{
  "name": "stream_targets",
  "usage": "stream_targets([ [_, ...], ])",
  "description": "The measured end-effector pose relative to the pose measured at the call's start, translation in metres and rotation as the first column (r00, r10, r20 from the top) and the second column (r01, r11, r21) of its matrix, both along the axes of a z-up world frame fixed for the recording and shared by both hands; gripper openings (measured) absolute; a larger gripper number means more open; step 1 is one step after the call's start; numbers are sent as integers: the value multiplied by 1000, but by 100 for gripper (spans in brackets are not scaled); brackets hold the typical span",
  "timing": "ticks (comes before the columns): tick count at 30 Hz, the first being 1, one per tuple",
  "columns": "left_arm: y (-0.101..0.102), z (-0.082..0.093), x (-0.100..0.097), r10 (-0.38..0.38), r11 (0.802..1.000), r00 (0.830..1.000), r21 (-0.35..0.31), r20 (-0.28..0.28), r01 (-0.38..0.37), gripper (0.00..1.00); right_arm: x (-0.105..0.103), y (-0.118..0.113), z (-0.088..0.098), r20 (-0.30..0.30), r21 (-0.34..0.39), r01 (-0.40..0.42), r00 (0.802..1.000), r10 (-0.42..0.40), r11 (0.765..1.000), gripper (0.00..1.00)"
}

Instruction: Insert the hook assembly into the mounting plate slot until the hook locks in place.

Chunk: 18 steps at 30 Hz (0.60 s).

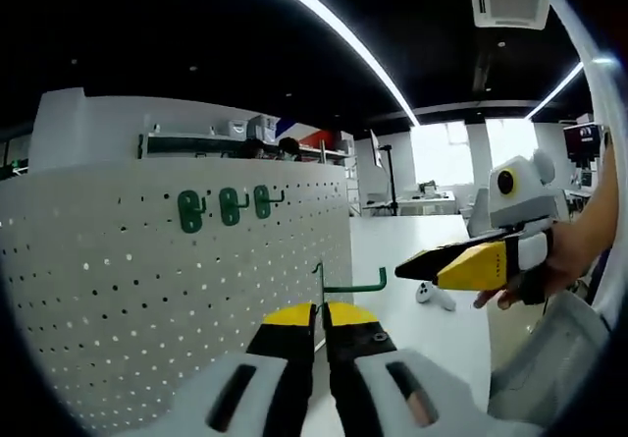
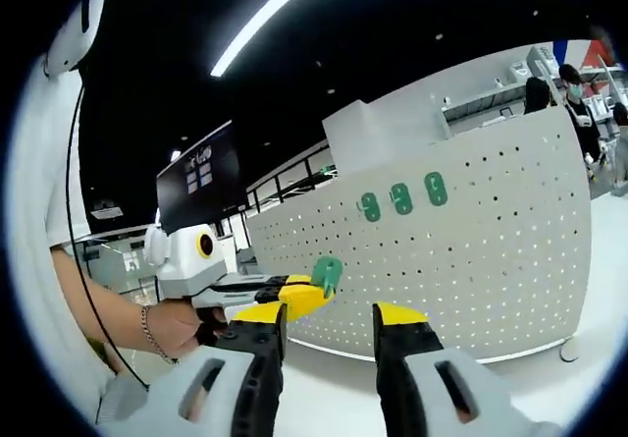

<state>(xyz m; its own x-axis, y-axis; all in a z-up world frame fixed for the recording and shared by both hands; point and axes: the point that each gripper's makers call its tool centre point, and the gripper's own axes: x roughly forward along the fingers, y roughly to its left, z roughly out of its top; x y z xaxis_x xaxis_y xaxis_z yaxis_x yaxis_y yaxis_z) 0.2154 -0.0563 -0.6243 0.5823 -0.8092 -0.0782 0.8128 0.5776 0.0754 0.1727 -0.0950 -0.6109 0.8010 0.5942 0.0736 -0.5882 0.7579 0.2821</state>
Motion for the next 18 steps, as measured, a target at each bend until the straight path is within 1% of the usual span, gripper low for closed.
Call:
stream_targets([
  [2,-1,0,-1,-1,1000,1000,-6,-4,1,3,3,1,0,5,1,0,1000,0,1000,31],
  [4,-1,1,-3,-4,1000,1000,1,5,4,3,6,4,1,7,0,-4,1000,4,1000,30],
  [7,1,2,-3,3,1000,1000,-14,-7,-3,3,9,7,3,1,27,-8,1000,8,1000,26],
  [9,1,3,-4,2,1000,1000,-13,-6,-2,3,12,11,2,0,23,-11,1000,11,1000,23],
  [15,2,5,-7,7,1000,1000,-23,-5,-7,3,20,23,6,3,50,-29,1000,29,998,19],
  [18,2,7,-8,7,999,1000,-32,-8,-7,3,22,27,7,-2,59,-41,999,41,997,15],
])
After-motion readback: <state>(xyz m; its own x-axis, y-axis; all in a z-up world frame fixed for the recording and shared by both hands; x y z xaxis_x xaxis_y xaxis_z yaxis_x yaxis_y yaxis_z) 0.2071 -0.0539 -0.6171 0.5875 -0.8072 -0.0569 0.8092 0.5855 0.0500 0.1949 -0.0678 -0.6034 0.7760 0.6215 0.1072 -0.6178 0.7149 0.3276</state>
